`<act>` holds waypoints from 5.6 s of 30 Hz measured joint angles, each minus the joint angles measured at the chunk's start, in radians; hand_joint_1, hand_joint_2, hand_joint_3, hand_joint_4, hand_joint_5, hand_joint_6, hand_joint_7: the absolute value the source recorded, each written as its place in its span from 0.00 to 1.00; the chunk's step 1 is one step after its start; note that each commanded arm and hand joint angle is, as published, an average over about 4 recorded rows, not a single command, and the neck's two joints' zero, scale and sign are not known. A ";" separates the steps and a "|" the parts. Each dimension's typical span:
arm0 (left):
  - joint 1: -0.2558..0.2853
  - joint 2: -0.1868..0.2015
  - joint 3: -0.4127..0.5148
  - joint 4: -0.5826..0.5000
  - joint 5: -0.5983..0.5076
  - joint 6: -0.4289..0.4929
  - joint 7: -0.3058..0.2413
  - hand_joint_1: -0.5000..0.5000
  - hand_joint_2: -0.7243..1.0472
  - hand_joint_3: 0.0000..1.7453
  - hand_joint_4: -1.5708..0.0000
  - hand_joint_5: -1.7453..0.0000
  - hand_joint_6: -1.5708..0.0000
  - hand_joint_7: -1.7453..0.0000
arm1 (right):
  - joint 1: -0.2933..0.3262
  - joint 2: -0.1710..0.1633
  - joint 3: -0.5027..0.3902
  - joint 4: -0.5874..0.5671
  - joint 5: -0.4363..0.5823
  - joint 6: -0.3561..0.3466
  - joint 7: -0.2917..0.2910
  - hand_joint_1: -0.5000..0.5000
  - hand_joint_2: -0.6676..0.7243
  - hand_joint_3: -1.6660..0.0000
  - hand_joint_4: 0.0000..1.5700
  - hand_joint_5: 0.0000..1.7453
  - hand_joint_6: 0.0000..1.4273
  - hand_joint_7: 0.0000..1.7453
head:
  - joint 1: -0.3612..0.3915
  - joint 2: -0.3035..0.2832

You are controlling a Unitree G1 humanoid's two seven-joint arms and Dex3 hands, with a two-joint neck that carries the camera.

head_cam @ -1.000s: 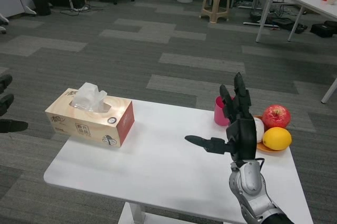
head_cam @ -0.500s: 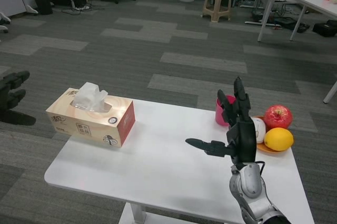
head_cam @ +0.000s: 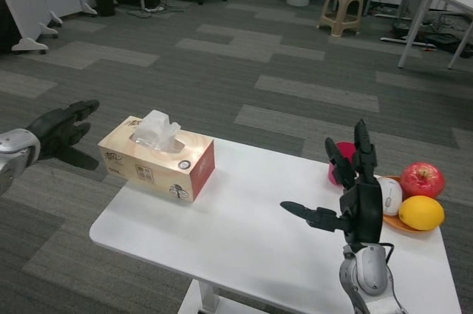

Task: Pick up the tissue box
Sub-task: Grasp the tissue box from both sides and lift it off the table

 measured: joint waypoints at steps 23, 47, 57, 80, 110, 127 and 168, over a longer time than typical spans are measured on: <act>-0.001 -0.004 -0.085 -0.021 -0.005 0.001 0.002 1.00 1.00 0.05 1.00 1.00 1.00 1.00 | 0.000 0.000 0.000 0.000 0.001 0.000 0.000 0.25 0.36 0.85 0.29 0.06 0.00 0.00 | 0.118 -0.001; -0.039 -0.026 -0.165 -0.103 -0.002 0.002 0.019 1.00 0.99 0.05 1.00 1.00 1.00 1.00 | 0.000 0.007 0.001 0.000 0.001 0.000 0.000 0.25 0.36 0.86 0.31 0.06 0.00 0.00 | 0.138 -0.004; -0.045 -0.029 -0.166 -0.136 0.026 -0.001 0.022 1.00 1.00 0.05 1.00 1.00 1.00 1.00 | 0.000 0.007 0.001 0.000 0.001 0.000 0.000 0.24 0.36 0.86 0.31 0.06 0.00 0.00 | 0.137 -0.012; -0.031 -0.037 -0.043 -0.178 0.054 -0.004 0.005 1.00 0.95 0.05 1.00 1.00 1.00 1.00 | 0.000 0.007 0.003 -0.001 0.002 0.000 0.003 0.25 0.36 0.86 0.30 0.06 0.00 0.00 | 0.129 -0.016; -0.150 -0.113 -0.186 -0.106 0.208 0.053 0.008 1.00 0.95 0.05 1.00 1.00 1.00 1.00 | 0.011 0.009 0.003 -0.002 0.003 0.000 0.006 0.25 0.36 0.86 0.31 0.06 0.00 0.00 | 0.118 -0.011; -0.162 -0.130 -0.163 -0.258 0.348 0.055 0.023 1.00 0.95 0.05 1.00 1.00 1.00 1.00 | 0.014 0.009 0.003 -0.001 0.003 0.000 0.006 0.25 0.36 0.86 0.31 0.06 0.00 0.00 | 0.111 -0.021; 0.061 -0.198 0.202 -0.624 0.898 0.049 0.041 1.00 0.95 0.05 1.00 1.00 1.00 1.00 | 0.030 0.008 -0.013 0.000 0.003 0.000 0.006 0.25 0.36 0.86 0.31 0.06 0.00 0.00 | -0.087 -0.042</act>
